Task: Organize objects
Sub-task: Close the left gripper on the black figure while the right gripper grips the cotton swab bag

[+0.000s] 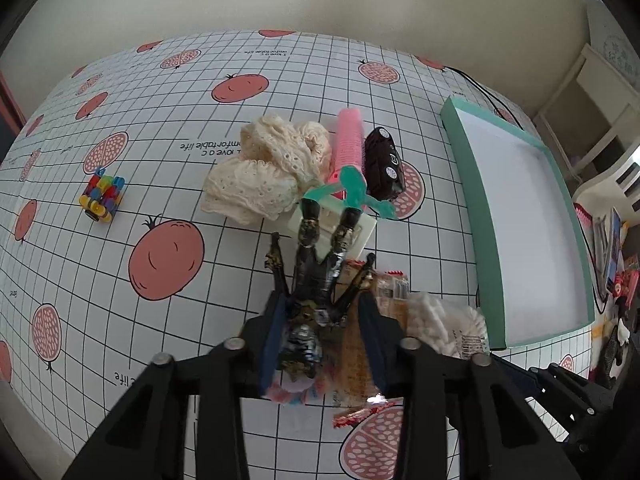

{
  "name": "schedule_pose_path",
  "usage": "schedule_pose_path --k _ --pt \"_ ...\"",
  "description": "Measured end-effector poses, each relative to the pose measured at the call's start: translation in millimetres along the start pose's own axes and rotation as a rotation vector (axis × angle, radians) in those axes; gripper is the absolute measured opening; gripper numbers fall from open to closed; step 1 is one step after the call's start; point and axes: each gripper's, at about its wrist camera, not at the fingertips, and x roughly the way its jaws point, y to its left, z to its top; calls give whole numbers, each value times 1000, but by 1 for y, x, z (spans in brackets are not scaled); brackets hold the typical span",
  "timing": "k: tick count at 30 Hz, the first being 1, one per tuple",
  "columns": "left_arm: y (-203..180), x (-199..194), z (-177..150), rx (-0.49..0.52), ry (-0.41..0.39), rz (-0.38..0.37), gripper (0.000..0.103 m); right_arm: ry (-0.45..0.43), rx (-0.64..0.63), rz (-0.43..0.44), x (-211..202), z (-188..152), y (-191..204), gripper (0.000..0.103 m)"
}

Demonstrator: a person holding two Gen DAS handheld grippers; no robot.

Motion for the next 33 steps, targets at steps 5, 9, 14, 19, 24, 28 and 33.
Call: schedule_pose_path --k 5,9,14,19,24,28,33 --pt "7 -3 1 -18 -3 -6 14 -6 2 3 -2 1 1 55" --pt "9 -7 1 -18 -15 -4 8 -10 4 5 -4 2 1 55" --pt "11 -11 2 -22 -26 -12 4 -15 8 6 -6 2 -1 55" --pt "14 -14 4 -23 -40 -21 4 -17 8 6 -7 1 -2 55" --pt "15 -12 5 -24 -32 -25 4 -16 7 8 -7 2 -4 55" --pt "17 -9 5 -21 -22 -34 5 -16 7 7 -8 2 -4 55" --pt "21 -8 6 -35 -17 -38 26 -15 10 9 -7 1 -5 55"
